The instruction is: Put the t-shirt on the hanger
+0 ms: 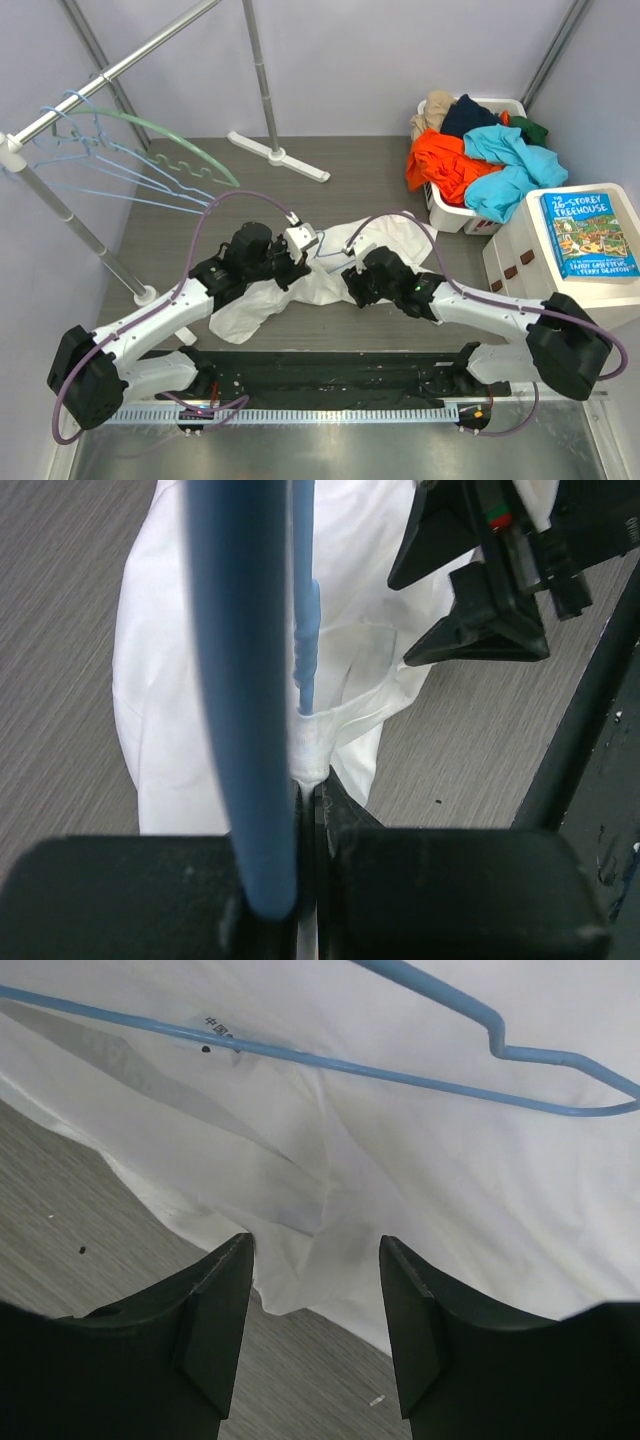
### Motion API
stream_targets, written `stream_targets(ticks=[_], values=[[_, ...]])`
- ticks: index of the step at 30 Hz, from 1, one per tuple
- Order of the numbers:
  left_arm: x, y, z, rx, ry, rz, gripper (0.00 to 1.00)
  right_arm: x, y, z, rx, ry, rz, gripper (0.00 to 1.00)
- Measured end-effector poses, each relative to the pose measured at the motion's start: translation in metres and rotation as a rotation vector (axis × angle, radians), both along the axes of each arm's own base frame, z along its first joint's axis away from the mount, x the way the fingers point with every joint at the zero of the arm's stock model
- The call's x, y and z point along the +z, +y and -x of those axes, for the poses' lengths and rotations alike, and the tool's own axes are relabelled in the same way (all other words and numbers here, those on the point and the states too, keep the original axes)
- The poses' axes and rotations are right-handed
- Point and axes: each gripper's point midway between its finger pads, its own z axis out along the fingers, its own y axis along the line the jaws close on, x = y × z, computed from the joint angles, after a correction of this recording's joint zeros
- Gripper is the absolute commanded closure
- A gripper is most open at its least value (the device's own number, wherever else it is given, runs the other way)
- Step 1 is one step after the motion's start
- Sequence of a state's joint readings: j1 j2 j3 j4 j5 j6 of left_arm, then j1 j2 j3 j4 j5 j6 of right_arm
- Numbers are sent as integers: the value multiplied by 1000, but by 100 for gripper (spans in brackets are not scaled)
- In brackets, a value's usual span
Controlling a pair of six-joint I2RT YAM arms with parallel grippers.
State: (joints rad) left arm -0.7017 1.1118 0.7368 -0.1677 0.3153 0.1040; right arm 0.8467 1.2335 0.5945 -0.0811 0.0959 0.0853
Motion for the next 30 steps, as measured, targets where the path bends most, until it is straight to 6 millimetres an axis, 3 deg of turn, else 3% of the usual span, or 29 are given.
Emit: stream_targets(ticks=[2,5,8,9,14,19,25,30], values=[[0,0,0,3,2,2,100,-7,-1,-4,-16,-1,29,43],[5,0,-2,16,9,15,100,-13,-4,-13,-55,-6,72,56],[16,-1,-7,34,10,41,100,-14,-8,-21,-96,-26,99,92],[20,-1,-8,38,6,50,100,-14,-9,-23,-107,-32,104,97],[38,3,-8,53,-5,100,100,-3,-27,-45,-210,-42,112,99],[60,13,-2,36,-31,171,100,20,-66,-74,-336,-19,44,99],[62,17,20,-64,-63,190,100,50,-75,-72,-314,-2,-95,99],[56,23,40,-165,-112,158,100,49,-74,-65,-269,57,-143,99]])
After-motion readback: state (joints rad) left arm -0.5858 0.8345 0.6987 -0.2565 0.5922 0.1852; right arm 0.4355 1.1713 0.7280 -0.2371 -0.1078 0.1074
